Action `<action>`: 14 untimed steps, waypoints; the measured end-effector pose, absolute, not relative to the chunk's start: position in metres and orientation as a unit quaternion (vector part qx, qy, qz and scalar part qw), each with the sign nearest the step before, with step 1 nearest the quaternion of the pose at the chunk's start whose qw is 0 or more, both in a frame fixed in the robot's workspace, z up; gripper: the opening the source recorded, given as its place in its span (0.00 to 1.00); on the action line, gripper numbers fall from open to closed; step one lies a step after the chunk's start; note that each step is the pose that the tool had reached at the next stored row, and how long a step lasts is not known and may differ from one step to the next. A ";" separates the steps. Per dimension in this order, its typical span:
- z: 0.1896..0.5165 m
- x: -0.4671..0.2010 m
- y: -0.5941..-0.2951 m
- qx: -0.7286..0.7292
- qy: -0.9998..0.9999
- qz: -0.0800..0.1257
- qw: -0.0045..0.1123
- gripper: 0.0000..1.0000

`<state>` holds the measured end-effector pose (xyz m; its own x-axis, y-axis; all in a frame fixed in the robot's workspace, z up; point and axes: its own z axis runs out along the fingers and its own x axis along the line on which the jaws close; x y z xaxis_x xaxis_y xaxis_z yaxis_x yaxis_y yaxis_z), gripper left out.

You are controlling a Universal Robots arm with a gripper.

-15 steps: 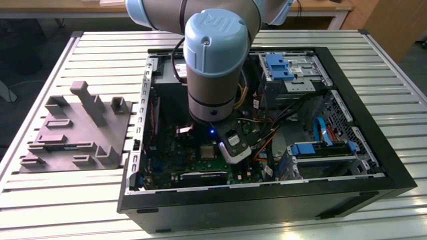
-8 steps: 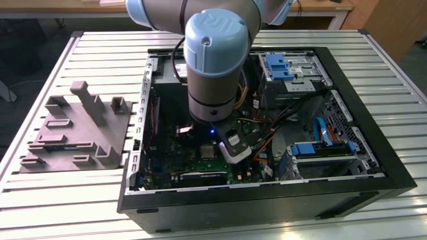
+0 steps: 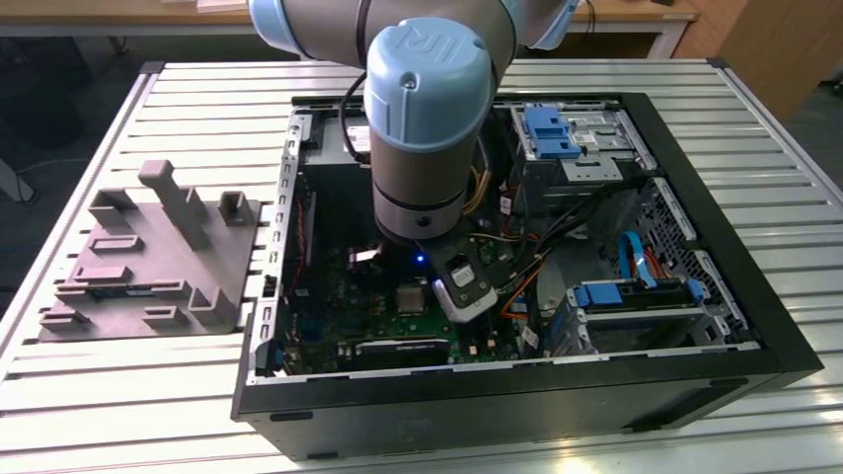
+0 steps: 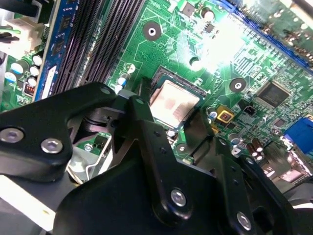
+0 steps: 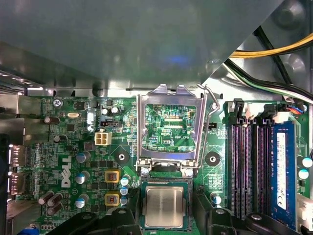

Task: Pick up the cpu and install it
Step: 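Place the cpu into insertion slot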

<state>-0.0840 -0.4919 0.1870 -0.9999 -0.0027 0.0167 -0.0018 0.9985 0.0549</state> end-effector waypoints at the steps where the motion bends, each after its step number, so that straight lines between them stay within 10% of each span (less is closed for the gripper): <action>1: 0.187 -0.084 -0.492 0.001 -1.000 -0.027 0.008 0.51; 14: 0.189 -0.084 -0.492 0.001 -1.000 -0.028 0.008 0.51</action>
<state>-0.0840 -0.4919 0.1894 -0.9999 -0.0028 0.0165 -0.0018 0.9985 0.0552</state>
